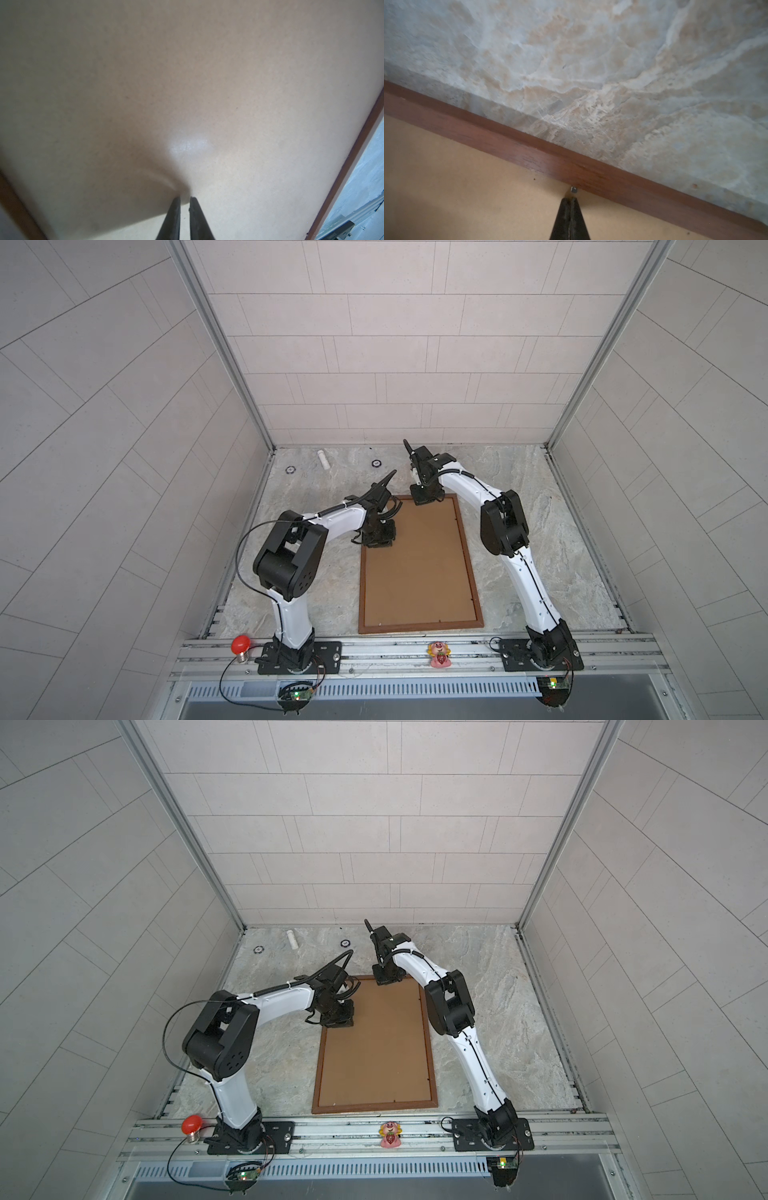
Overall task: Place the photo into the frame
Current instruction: 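Lift both grippers off the frame and move them to its long sides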
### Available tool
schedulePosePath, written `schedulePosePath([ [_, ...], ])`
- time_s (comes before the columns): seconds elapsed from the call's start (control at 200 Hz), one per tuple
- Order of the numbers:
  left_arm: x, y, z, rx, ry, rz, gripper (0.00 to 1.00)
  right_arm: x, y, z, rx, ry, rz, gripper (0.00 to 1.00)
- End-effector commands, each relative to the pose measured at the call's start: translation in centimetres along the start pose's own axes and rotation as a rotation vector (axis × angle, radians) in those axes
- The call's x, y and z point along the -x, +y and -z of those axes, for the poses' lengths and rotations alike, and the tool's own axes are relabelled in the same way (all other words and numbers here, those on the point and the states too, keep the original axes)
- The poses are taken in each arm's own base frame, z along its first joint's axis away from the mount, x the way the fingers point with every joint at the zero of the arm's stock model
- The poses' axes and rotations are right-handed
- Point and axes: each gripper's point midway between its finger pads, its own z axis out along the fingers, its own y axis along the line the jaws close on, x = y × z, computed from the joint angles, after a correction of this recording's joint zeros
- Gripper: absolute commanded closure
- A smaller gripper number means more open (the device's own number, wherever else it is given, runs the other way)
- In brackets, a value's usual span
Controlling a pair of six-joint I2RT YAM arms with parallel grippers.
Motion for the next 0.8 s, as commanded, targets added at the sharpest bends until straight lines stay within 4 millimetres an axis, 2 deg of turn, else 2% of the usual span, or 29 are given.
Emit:
schedulePosePath([
  [0.0, -0.4, 0.3, 0.2, 0.003, 0.005, 0.006, 0.84, -1.3, -0.7, -1.2, -0.025, 0.056, -0.005, 1.00],
  [0.195, -0.3, 0.5, 0.7, 0.005, -0.014, 0.015, 0.84, 1.8, -0.5, 4.5, 0.012, -0.064, -0.021, 1.00],
  [0.355, 0.6, 0.1, 2.6, -0.058, -0.057, 0.052, 0.84, 2.1, -1.5, 7.9, 0.045, -0.134, -0.069, 1.00],
  [0.52, 0.9, 0.1, 5.3, -0.062, -0.097, 0.047, 0.83, -0.6, -2.5, 9.2, 0.085, -0.160, -0.127, 1.00],
  [0.69, 0.3, 1.4, 6.5, -0.034, -0.106, 0.062, 0.83, -5.5, -4.5, 10.1, 0.113, -0.142, -0.196, 1.00],
  [0.796, -0.2, 3.1, 7.5, 0.019, -0.126, 0.076, 0.83, -9.0, -5.5, 10.8, 0.104, -0.128, -0.215, 0.99],
])
